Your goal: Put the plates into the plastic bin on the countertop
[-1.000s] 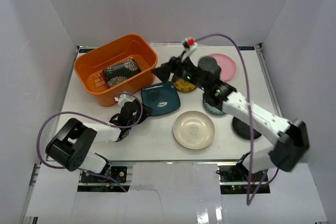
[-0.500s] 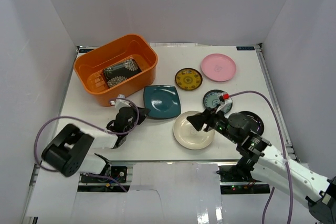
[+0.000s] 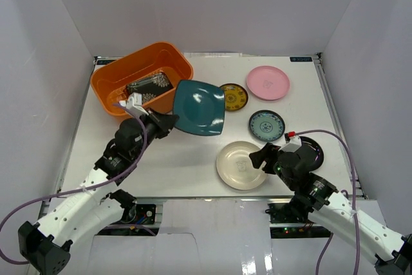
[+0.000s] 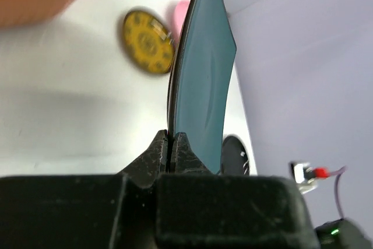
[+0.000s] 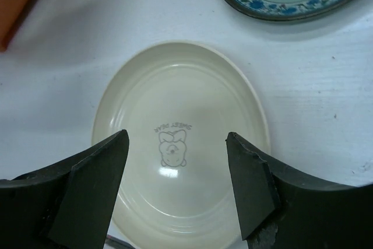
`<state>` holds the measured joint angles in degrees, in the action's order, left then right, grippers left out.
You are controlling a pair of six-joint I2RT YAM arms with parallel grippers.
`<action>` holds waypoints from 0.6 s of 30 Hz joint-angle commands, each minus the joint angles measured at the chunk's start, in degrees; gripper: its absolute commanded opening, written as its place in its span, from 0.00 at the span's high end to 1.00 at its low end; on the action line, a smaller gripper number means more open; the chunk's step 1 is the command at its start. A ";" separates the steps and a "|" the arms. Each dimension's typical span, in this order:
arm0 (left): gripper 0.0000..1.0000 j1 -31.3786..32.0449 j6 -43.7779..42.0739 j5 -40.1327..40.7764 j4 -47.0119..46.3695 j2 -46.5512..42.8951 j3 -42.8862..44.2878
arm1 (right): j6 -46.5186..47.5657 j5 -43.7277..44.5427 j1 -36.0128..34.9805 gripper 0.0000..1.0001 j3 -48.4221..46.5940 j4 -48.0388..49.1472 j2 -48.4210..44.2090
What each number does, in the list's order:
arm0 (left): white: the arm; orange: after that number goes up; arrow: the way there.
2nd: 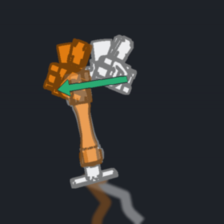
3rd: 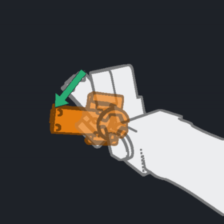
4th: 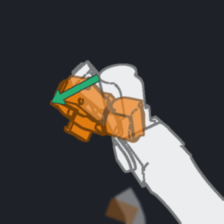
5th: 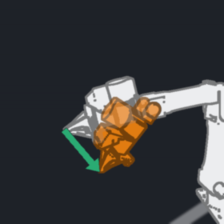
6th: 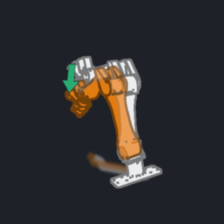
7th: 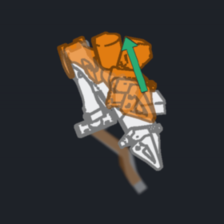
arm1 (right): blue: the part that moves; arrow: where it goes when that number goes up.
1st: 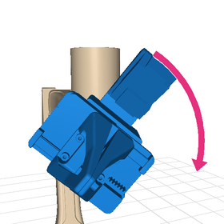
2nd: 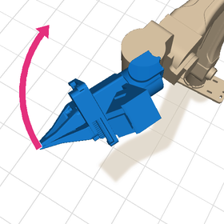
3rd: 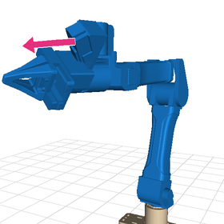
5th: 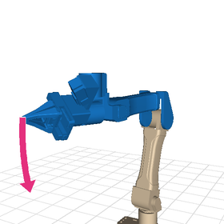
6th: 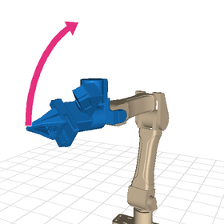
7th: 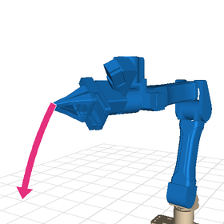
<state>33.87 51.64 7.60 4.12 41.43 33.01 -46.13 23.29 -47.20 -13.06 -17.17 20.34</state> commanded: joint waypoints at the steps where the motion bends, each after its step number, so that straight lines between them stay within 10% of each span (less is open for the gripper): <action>1: 1.00 -0.64 -5.04 5.39 -1.75 3.03 12.40 | -3.44 4.13 0.27 0.26 1.63 -1.72 -1.09; 9: 1.00 -22.15 -9.28 -1.42 4.14 19.55 28.76 | -6.60 6.68 0.36 0.21 3.83 -7.52 -2.85; 18: 1.00 -39.92 -3.65 -12.16 0.20 31.68 27.02 | -7.05 9.14 0.44 0.12 3.13 -9.90 -1.88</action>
<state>-5.04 44.25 3.09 11.40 74.54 59.27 -52.12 29.36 -46.89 -9.93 -26.22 17.87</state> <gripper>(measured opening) 0.026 0.877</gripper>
